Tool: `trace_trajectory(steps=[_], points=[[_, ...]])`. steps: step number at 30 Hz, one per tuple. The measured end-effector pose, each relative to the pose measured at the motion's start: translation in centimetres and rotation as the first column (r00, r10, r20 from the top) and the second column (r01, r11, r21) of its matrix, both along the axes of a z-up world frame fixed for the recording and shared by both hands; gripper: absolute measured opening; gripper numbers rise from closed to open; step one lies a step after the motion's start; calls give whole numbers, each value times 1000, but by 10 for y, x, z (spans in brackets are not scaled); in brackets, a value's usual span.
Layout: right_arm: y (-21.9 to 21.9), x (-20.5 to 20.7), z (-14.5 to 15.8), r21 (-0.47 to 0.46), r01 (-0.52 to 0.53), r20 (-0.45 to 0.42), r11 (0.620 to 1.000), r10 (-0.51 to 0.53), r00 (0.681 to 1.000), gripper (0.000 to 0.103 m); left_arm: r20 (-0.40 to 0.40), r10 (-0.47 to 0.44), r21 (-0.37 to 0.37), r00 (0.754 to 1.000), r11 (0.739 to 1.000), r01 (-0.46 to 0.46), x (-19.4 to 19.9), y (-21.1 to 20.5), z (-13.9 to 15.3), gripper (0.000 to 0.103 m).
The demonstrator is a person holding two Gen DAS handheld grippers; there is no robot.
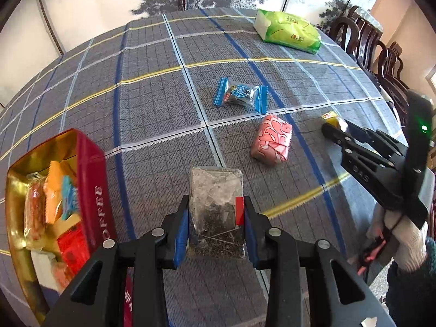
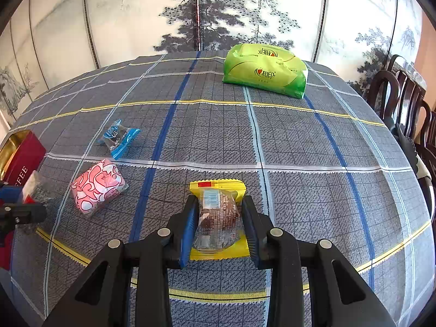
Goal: Organize snacks
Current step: 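Grasp the clear bag of dark snacks with the left gripper while the right gripper holds the cookie, then carry the dark snack bag into the tin tray and open the left gripper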
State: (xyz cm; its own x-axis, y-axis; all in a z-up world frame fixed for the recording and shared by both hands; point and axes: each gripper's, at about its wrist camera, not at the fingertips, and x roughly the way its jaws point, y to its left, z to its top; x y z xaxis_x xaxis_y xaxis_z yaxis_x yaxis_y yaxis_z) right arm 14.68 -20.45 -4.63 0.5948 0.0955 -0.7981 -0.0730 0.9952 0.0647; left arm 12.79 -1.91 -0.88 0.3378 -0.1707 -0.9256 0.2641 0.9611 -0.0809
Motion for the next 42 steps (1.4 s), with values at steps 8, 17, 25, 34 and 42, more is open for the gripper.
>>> trace_trajectory(steps=[8, 17, 25, 34, 42], points=[[0, 0, 0, 1, 0, 0, 1000, 0, 1000, 35, 42, 28, -54, 999, 998, -26, -24, 27, 37, 32], [0, 0, 0, 0, 0, 0, 1000, 0, 1000, 35, 100, 118, 9, 988, 993, -120, -32, 88, 59, 32], [0, 0, 0, 1, 0, 0, 1000, 0, 1000, 35, 87, 235, 62, 968, 969, -241, -24, 153, 50, 32], [0, 0, 0, 2, 1, 0, 1000, -1, 1000, 35, 66, 307, 57, 949, 949, -311, -9, 198, 37, 32], [1, 0, 0, -1, 0, 0, 1000, 0, 1000, 35, 24, 288, 45, 957, 956, -289, 3, 198, 13, 32]])
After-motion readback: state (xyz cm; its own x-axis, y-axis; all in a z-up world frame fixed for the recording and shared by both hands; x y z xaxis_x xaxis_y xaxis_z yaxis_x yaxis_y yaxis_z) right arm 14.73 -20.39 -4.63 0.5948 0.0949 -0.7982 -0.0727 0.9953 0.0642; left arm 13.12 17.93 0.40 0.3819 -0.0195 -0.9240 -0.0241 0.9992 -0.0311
